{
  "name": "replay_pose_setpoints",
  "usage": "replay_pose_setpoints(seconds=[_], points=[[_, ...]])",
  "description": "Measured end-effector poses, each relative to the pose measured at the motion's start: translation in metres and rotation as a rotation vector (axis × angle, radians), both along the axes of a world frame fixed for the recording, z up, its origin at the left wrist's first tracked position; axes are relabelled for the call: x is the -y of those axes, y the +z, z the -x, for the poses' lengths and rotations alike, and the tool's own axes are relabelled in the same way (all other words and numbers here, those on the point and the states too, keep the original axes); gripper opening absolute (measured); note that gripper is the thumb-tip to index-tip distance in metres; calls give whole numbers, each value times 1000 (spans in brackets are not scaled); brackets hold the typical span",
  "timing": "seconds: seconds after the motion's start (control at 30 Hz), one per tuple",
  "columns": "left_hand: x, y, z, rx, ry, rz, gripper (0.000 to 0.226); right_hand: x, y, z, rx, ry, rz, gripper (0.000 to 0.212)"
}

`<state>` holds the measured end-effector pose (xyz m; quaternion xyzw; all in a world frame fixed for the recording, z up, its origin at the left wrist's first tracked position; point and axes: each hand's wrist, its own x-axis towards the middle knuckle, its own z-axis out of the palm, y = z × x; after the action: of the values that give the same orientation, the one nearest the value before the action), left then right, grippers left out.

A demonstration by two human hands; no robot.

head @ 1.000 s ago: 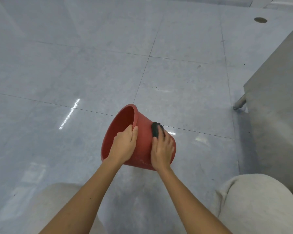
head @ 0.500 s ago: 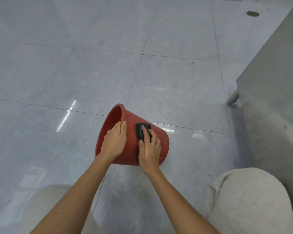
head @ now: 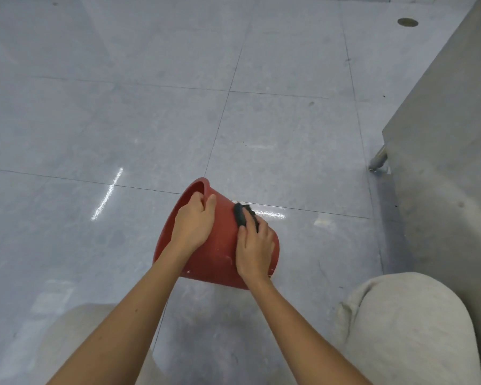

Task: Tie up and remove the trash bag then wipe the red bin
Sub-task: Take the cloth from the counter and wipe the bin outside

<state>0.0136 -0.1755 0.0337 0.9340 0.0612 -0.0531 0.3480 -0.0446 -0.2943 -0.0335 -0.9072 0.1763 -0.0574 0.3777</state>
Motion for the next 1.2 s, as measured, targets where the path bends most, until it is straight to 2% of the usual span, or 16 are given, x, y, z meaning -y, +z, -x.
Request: replay_pose_setpoints(seconds=[0.07,0.1,0.17,0.23,0.33,0.47,0.53,0.6,0.63,0.77,0.83,0.97,1.03,1.1,1.2], points=[[-5,2,7,-54,-62,225,31,16,-9,-10,-120,-184,-23,44],[-10,1,17,-42,-105,278,33,26,-14,-17,-205,-266,-79,44],[-26,-11,42,47,-214,158,33,47,-18,-29,-355,-353,-196,43],[-40,-21,66,114,-263,2,42,53,-16,-37,-410,-383,-248,42],[-41,-25,70,160,-223,-32,46,27,-3,-36,-256,-283,-196,41],[-21,-13,53,234,-149,-18,37,-27,17,-10,79,48,-99,45],[-15,-12,53,249,-150,-16,34,-31,15,-3,129,51,-42,49],[-15,-13,52,250,-146,-60,36,-15,0,-3,105,-29,31,48],[-15,-13,50,239,-127,-68,37,-2,-10,-5,34,-84,36,47],[-9,-12,35,215,-111,-93,39,45,-33,-19,-341,-382,-194,43],[-4,-11,28,219,-133,-107,42,36,-25,-26,-328,-391,-194,42],[0,-10,18,225,-105,-96,41,-15,2,-17,20,-75,-53,48],[-3,-11,17,216,-99,-89,39,-23,2,-8,84,21,-42,52],[-9,-12,17,194,-92,-73,38,-9,-12,-3,54,-30,-16,50],[-12,-10,15,171,-64,-64,39,27,-37,-4,-210,-269,-93,48]])
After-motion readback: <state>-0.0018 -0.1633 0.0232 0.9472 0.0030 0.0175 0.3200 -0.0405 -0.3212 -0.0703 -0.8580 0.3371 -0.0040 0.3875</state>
